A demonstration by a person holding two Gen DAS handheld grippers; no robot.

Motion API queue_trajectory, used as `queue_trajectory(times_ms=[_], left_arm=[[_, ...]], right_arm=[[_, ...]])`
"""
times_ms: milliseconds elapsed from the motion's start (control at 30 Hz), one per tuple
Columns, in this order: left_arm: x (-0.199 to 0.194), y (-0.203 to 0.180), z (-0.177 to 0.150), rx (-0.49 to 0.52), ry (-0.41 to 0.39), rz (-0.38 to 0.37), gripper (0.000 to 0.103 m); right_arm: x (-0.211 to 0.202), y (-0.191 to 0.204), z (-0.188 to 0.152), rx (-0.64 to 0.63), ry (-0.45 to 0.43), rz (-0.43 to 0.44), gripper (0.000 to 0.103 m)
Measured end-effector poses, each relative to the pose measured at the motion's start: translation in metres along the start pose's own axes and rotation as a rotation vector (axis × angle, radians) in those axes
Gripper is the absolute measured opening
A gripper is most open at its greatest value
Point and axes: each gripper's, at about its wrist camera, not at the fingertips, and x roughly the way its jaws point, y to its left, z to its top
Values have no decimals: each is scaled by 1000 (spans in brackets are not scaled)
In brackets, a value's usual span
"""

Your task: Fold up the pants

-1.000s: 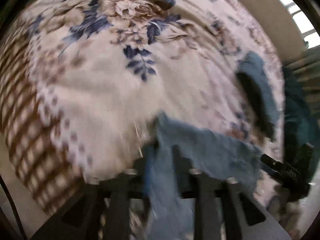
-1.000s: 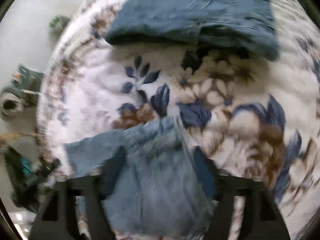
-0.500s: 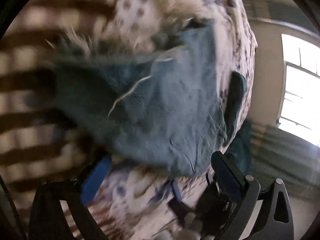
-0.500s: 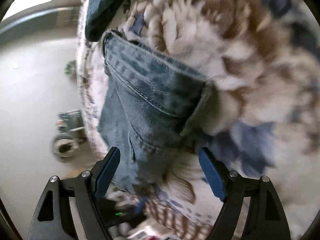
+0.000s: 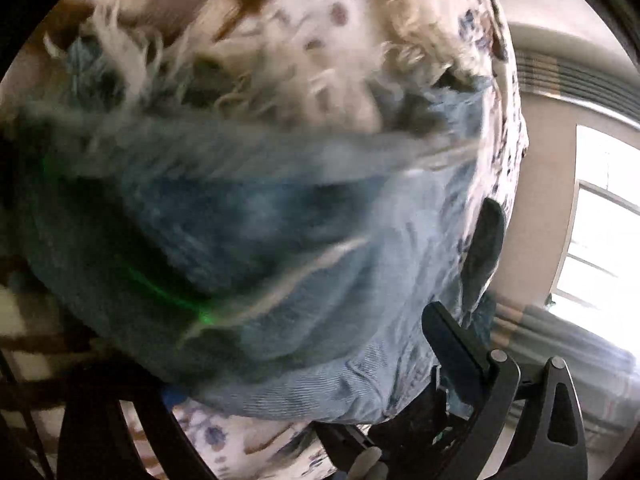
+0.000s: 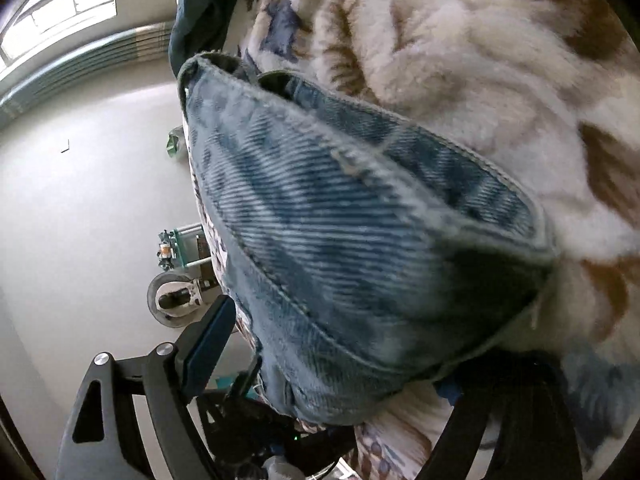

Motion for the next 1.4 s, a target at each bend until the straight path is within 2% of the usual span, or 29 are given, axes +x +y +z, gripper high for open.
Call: queue_trajectory(times_ms=[100,167,233,367,400,433,467,533,667,867,1067,1233,1333,1400], left_arm=[[-13,-22,0,73,-39,-31,101],[-8,-32,4,124,-47,-8,101],[4,-23,12,114,-34,26,100],[9,-15,24,41,-25,2,96],[6,-16,24,38,-37,2,91],[4,-16,24,48,-45,17,75],[3,-15,25,59,-49,28,52],[-2,-15,25,93,-53,56,32],[-11,-34,23,189,-30,74,25],[-36,-113,14,375,30,94,25],[-34,-213,14,489,114,77,25],[-1,-304,12,576,179,18,25],[43,-375,7,641,244,-36,25],[77,-409,4,686,281,-52,25]], right_arm=[[-4,7,-4,-14,-12,35,89],[-5,10,-9,-22,-18,40,89],[-1,5,-10,0,-26,28,89],[4,-3,0,52,-43,9,89],[4,-3,1,60,-54,8,89],[3,-3,0,63,-67,-2,82],[2,-2,-3,60,-84,-29,66],[-2,0,-7,36,-111,-102,43],[-14,8,-24,23,-142,-120,36],[-43,55,-40,6,-177,-91,34],[-86,140,-28,-19,-273,-37,33],[-123,205,10,-22,-396,2,33],[-145,241,46,-18,-495,22,33],[-157,256,74,-10,-560,39,33]])
